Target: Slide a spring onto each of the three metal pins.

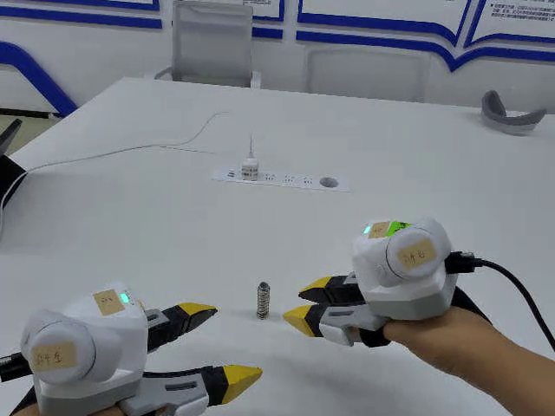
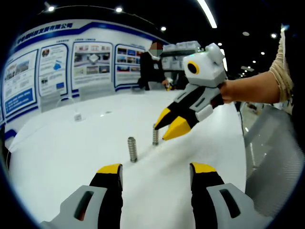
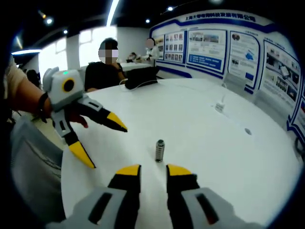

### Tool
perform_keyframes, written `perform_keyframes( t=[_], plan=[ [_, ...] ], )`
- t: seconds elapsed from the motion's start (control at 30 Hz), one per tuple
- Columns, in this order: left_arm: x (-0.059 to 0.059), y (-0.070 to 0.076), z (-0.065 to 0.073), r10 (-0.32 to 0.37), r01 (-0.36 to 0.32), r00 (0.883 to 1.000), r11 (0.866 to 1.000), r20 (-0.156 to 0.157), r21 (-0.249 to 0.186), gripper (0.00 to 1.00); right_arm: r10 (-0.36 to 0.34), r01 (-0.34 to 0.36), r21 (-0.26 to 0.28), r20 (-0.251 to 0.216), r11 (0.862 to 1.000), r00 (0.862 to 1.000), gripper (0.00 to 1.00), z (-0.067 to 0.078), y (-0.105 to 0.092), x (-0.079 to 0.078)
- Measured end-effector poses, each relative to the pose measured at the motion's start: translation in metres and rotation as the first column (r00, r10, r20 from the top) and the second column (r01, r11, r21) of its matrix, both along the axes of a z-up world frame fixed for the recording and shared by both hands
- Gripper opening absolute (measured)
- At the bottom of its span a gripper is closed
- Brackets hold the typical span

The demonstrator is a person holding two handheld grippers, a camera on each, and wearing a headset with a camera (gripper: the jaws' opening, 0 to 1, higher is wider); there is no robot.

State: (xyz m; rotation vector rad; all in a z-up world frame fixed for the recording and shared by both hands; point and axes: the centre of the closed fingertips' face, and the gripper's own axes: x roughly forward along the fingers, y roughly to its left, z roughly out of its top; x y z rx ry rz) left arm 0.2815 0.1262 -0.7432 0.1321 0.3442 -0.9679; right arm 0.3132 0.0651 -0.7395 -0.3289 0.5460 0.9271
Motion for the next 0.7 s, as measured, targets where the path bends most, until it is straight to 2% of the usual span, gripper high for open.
perform_keyframes(
  t=[0.7],
  plan=[
    [-0.001,-0.005,0.001,-0.012,0.012,1.000,1.000,0.000,0.003,0.59,-0.067,0.067,0.003,0.009,0.998,0.998,0.23,0.004,-0.047,-0.020]
  ],
)
